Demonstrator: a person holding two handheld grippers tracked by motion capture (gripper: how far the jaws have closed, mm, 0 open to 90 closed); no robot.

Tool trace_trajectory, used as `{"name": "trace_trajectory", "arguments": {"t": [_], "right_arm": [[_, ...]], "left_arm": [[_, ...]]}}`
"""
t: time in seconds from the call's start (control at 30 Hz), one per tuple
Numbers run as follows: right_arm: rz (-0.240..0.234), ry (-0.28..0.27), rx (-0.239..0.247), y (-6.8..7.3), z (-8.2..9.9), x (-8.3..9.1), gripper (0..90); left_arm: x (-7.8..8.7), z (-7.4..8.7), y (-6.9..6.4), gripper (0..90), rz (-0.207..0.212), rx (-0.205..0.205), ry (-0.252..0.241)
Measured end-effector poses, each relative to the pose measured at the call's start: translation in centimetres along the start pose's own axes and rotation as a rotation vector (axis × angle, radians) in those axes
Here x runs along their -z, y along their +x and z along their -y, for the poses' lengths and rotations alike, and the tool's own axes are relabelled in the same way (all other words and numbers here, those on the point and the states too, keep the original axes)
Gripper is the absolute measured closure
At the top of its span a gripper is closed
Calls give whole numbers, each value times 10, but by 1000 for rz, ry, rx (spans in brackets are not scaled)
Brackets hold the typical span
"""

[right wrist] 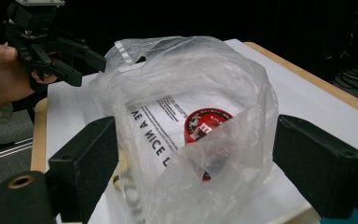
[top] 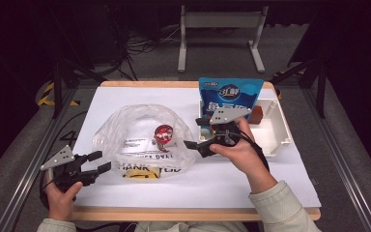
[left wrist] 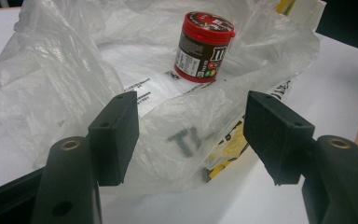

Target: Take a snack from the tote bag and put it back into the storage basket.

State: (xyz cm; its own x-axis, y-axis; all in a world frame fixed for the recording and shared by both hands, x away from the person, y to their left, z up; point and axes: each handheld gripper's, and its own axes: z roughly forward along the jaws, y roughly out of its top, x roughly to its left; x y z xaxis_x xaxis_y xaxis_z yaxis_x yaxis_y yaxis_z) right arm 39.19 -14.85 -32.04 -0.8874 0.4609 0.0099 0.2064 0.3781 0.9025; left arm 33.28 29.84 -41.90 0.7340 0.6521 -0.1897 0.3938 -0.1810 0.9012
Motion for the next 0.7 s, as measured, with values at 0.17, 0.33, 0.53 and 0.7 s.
{"name": "trace_trajectory", "arguments": {"t": [0.17,0.33,0.53,0.7], "right_arm": [[-18,0,2,5,-6,-12,145],[-36,-3,8,11,-11,-26,140],[-48,-1,-3,15,-17,-41,138],[-57,-10,-13,18,-22,-50,138]], "left_arm": [[0,0,0,364,-1,-3,1],[0,0,0,364,0,-1,2],[1,0,0,364,1,-2,4],[1,0,0,364,-1,-1,2]]}}
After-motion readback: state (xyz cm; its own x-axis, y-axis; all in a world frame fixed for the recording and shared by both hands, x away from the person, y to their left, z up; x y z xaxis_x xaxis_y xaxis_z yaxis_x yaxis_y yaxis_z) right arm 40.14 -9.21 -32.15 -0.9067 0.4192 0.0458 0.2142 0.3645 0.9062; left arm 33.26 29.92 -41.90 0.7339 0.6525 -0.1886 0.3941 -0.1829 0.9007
